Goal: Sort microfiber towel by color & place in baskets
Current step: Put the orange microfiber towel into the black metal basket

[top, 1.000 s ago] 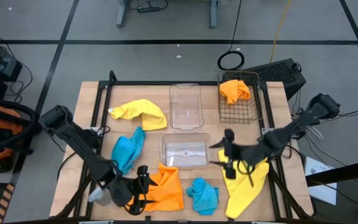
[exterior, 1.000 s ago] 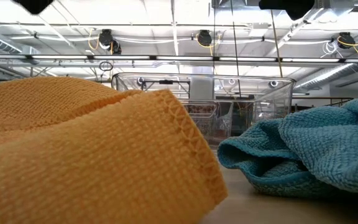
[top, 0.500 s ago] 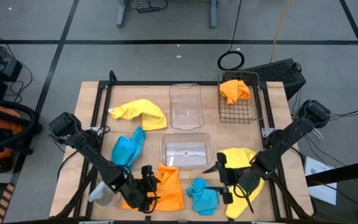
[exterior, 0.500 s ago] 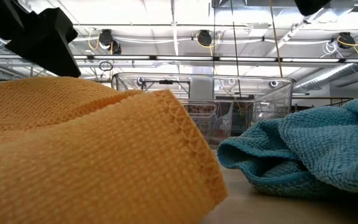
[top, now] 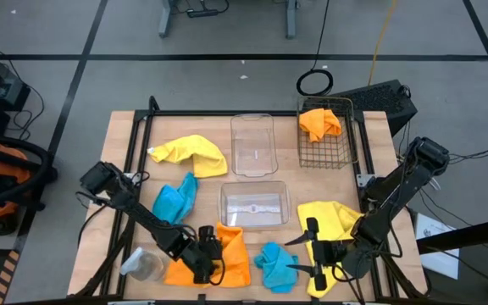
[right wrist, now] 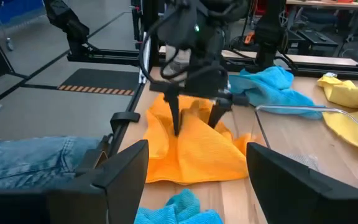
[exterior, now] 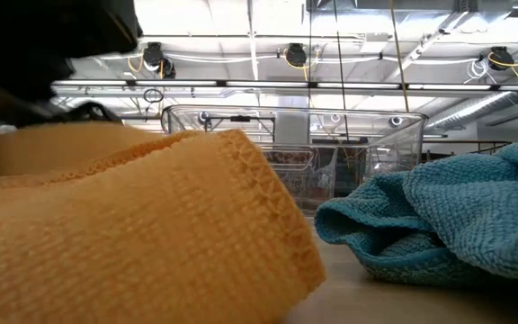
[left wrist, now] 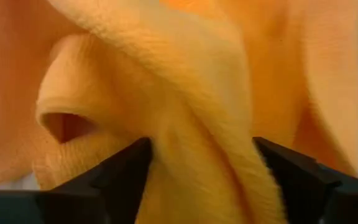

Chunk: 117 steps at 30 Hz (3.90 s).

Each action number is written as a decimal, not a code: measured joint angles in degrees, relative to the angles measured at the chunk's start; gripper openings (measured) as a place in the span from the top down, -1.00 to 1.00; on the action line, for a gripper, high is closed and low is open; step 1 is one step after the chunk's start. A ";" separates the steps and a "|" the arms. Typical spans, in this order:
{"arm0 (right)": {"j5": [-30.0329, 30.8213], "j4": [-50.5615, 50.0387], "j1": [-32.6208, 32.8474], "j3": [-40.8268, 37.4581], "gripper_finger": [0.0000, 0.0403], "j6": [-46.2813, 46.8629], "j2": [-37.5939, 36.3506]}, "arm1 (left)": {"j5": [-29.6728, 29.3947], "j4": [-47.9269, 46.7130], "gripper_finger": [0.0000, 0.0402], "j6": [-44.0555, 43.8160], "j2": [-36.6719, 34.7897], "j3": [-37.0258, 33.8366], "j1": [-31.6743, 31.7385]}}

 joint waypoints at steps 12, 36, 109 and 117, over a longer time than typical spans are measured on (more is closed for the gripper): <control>-0.55 1.87 0.10 0.02 -0.29 1.27 3.58 | 4.20 -0.97 0.91 7.07 -0.39 1.98 0.91; 3.76 26.56 -1.82 15.67 -0.29 -36.26 26.42 | -11.62 -0.13 0.91 29.72 -13.36 16.26 1.19; 18.75 1.68 -4.32 23.80 0.97 -33.09 20.03 | -13.68 5.25 -0.07 35.97 -16.17 16.22 0.33; 9.17 -27.02 -3.64 23.80 0.96 -3.47 14.54 | -24.90 7.82 -0.32 38.79 -16.19 16.22 -4.85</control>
